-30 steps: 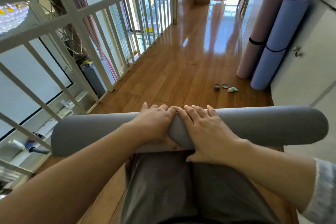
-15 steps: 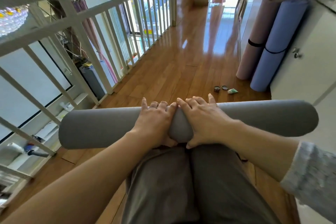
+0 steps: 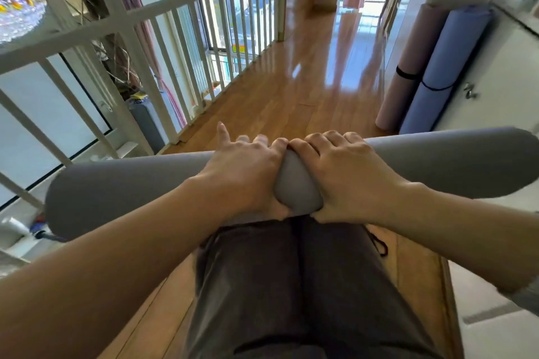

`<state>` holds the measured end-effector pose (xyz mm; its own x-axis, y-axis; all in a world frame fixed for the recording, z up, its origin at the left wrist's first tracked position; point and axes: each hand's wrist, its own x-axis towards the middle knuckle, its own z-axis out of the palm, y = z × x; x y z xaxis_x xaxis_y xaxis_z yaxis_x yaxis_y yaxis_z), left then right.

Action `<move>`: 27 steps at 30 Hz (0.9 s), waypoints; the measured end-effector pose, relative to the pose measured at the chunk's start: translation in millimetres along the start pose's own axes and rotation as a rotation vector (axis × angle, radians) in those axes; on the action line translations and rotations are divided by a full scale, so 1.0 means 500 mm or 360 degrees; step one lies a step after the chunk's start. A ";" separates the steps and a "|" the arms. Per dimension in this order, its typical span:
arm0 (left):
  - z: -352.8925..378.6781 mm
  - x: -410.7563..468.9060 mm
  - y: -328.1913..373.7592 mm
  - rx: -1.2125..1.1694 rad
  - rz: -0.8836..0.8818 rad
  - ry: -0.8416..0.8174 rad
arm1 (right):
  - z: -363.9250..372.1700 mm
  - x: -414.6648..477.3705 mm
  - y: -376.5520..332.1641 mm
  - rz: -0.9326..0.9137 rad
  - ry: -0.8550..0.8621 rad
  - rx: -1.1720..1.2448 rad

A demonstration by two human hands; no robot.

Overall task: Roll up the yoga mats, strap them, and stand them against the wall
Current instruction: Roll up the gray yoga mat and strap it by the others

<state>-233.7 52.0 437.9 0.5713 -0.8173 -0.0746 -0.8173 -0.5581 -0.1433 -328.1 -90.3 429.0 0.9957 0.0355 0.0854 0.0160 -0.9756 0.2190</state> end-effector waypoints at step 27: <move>0.093 0.016 -0.013 -0.0323 0.0126 -0.0389 | 0.072 0.005 -0.013 -0.0063 -0.0514 0.0261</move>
<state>-220.3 55.6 392.4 0.4867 -0.8145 -0.3158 -0.8441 -0.5316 0.0700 -322.5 -91.8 393.0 0.9710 0.0290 -0.2373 0.0432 -0.9976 0.0549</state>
